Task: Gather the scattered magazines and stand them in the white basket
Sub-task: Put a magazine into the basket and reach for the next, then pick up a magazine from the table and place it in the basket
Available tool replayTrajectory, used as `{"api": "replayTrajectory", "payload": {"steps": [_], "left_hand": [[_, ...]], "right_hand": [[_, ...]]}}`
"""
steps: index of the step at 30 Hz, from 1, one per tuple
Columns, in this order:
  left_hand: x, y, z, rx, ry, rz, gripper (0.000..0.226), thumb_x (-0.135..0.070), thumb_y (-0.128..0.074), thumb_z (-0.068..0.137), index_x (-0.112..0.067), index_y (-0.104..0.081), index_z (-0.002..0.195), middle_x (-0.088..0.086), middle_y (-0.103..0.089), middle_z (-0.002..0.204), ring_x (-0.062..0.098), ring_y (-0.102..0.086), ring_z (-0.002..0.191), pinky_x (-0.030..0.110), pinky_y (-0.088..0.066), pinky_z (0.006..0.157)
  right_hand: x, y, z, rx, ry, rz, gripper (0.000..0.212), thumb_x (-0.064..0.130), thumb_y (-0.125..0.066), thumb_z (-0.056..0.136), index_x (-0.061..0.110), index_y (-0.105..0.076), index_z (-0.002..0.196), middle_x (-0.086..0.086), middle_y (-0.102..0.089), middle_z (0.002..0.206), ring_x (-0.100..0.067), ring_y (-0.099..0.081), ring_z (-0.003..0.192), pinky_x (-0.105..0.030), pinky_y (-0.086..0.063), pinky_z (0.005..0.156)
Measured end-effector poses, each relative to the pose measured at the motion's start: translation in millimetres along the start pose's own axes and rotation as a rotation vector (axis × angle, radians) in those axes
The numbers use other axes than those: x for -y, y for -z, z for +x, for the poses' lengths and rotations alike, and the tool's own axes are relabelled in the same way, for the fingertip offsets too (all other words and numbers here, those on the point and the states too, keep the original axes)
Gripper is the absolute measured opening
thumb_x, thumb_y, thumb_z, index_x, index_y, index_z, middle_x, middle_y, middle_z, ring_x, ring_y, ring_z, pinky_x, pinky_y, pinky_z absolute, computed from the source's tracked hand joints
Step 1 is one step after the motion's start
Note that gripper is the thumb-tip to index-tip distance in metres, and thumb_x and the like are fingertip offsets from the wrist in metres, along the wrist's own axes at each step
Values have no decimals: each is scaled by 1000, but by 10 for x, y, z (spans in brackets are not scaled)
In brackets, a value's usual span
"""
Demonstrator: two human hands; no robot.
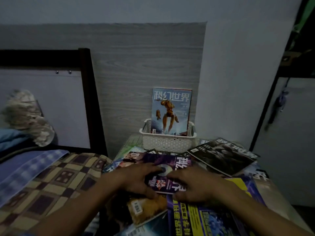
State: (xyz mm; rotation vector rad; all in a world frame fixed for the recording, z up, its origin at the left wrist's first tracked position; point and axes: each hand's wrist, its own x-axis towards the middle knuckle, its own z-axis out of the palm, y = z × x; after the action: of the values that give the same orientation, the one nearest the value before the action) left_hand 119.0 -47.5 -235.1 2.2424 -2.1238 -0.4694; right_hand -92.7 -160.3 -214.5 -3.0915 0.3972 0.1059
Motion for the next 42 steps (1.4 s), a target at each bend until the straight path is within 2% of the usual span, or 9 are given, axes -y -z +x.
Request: {"api": "replayTrajectory", "payload": {"steps": [7, 11, 14, 19, 23, 26, 30, 36, 42], "left_hand": [[-57, -24, -213, -523, -206, 174, 41, -41, -40, 94, -35, -44, 135, 4, -62, 126, 27, -62, 105, 37, -50, 81], [-300, 42, -150, -829, -116, -5, 33, -36, -41, 96, -34, -48, 128, 9, -70, 104, 32, -65, 89, 39, -49, 69], [-634, 89, -73, -1000, -15, -79, 27, -32, -41, 98, -32, -51, 123, 7, -71, 86, 29, -65, 74, 32, -38, 57], [-1139, 23, -44, -1049, -81, -80, 38, -26, -46, 91, -24, -53, 129, 2, -73, 100, 20, -68, 78, 26, -45, 61], [-1064, 106, -103, -818, -193, -335, 51, -53, -44, 90, -56, -31, 139, -23, -48, 139, -11, -47, 120, 24, -44, 103], [-823, 258, -85, -840, -63, -603, 55, -48, -57, 90, -69, -25, 130, -21, -41, 137, -28, -42, 108, 13, -46, 88], [-516, 550, -57, -896, 227, -1015, 84, -30, -69, 86, -33, -17, 152, 2, -33, 154, 16, -40, 132, 43, -38, 108], [-433, 655, 45, -833, 82, -1221, 32, 1, -52, 95, -20, -58, 120, -6, -67, 103, -7, -66, 79, 11, -51, 64], [-274, 275, 87, -875, 113, -1006, 34, -2, -50, 97, -35, -60, 97, -3, -69, 102, 19, -65, 100, 31, -54, 82]], "right_hand": [[56, 240, -155, -563, 65, -274, 36, 14, -71, 72, 21, -65, 107, -5, -73, 102, -29, -69, 81, -38, -56, 67], [86, 362, -200, -1051, -391, 309, 37, 24, -71, 83, 27, -59, 118, 6, -56, 127, -11, -58, 100, -27, -50, 78], [250, 458, -237, -675, -444, 1332, 33, 54, -71, 75, 40, -59, 103, 17, -67, 108, 0, -66, 89, -18, -52, 69], [465, 308, -66, -661, -364, 1729, 29, 27, -65, 91, 24, -58, 119, 0, -74, 110, -20, -71, 100, -35, -60, 74], [290, 452, -104, -917, -374, 1721, 21, 7, -50, 97, 14, -67, 107, -8, -77, 90, -21, -74, 75, -26, -56, 54], [69, 622, -187, -962, -339, 1698, 24, 6, -49, 97, 17, -69, 105, -7, -78, 92, -22, -73, 71, -34, -60, 58], [-194, 875, -283, -968, -149, 1631, 24, 10, -51, 97, 16, -68, 113, -8, -75, 104, -22, -72, 84, -34, -58, 67], [-363, 851, -216, -912, -82, 1458, 25, 11, -51, 97, 22, -70, 108, -6, -75, 105, -17, -72, 90, -33, -60, 75], [-385, 347, -152, -913, -289, 938, 25, 13, -61, 94, 37, -69, 92, 23, -74, 90, 4, -69, 85, -11, -51, 69]]}}
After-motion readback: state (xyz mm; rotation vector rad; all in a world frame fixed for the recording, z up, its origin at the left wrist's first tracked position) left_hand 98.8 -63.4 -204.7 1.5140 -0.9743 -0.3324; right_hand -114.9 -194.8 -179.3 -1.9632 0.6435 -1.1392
